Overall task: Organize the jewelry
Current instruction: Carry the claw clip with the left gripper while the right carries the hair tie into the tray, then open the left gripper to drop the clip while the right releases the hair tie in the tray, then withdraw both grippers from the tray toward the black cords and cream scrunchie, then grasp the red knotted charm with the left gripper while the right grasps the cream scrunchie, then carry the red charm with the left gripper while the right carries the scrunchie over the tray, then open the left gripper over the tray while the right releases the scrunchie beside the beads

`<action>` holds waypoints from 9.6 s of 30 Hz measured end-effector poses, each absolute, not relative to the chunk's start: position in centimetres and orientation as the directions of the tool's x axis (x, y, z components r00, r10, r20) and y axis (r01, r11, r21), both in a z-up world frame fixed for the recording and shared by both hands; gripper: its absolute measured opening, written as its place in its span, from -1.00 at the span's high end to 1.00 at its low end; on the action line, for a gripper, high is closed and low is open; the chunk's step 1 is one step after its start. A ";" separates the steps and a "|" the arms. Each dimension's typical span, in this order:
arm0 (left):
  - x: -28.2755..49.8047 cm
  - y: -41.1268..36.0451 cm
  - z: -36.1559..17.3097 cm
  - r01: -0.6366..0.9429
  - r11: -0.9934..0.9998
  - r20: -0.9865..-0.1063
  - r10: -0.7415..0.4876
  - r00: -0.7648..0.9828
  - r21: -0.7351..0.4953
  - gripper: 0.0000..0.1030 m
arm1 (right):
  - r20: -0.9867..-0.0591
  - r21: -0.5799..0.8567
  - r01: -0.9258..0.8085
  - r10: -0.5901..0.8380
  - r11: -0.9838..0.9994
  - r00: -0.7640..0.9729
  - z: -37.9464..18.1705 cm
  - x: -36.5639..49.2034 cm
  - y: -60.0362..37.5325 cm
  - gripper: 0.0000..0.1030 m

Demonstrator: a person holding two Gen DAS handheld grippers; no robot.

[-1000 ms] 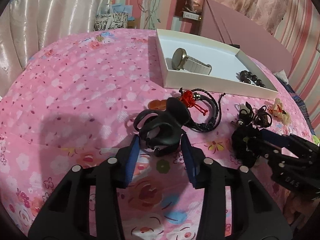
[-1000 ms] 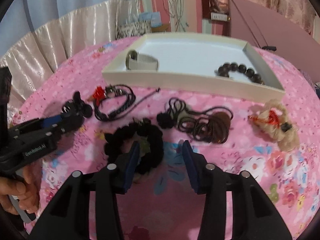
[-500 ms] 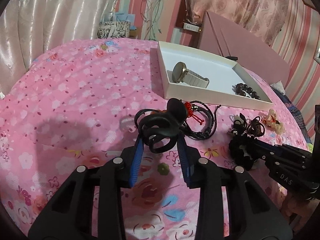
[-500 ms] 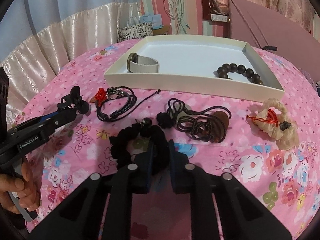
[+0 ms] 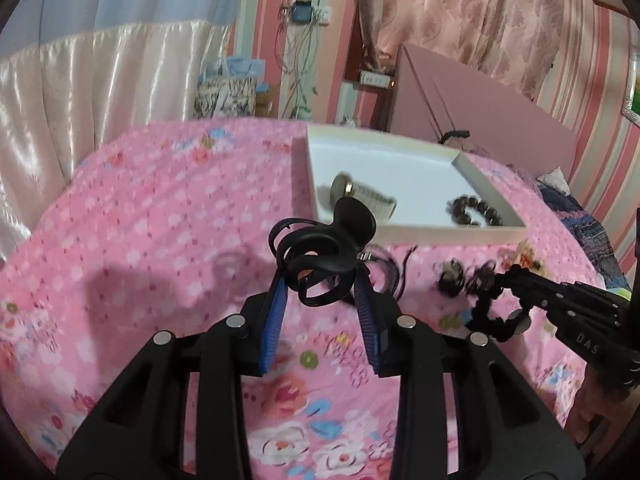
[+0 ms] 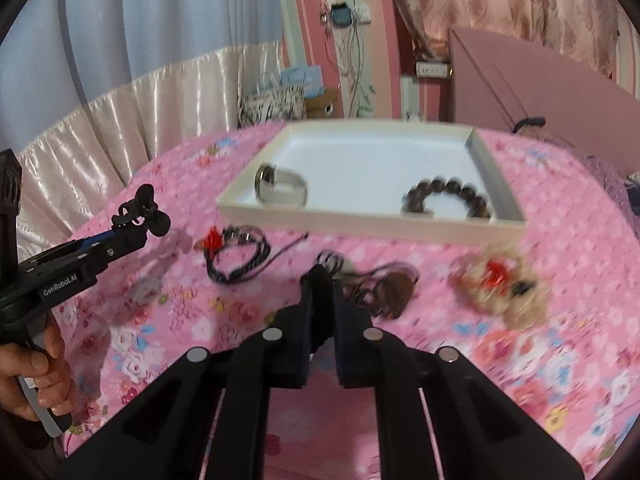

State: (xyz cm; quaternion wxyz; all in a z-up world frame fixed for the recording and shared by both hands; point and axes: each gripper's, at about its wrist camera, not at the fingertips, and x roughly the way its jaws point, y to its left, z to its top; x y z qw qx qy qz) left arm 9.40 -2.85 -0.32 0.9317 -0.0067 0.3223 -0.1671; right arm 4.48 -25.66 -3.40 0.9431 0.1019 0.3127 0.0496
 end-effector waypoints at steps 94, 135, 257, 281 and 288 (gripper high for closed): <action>23.4 -12.3 -0.3 0.269 0.963 -0.649 -0.213 0.731 -0.013 0.00 | -0.603 0.197 0.133 0.013 0.971 0.797 -2.7 16.4 -37.0 0.23; 23.5 -5.4 -3.0 0.211 0.977 -0.692 -0.182 0.698 -0.043 -0.06 | -0.629 0.238 0.200 -0.006 0.950 0.777 -2.5 15.5 -40.1 0.18; 27.4 -12.1 2.5 0.404 0.908 -0.534 -0.397 0.746 -0.109 0.94 | -0.562 0.199 0.114 0.018 0.973 0.827 0.9 18.5 -37.8 0.80; 29.9 -11.8 -3.4 0.373 0.921 -0.625 -0.356 0.695 -0.110 0.92 | -0.597 0.199 0.162 -0.011 0.967 0.802 -4.8 20.6 -39.6 0.73; 29.9 -11.6 -3.3 0.353 0.929 -0.623 -0.343 0.703 -0.114 0.27 | -0.609 0.198 0.162 -0.008 0.967 0.793 -5.5 21.1 -39.4 0.69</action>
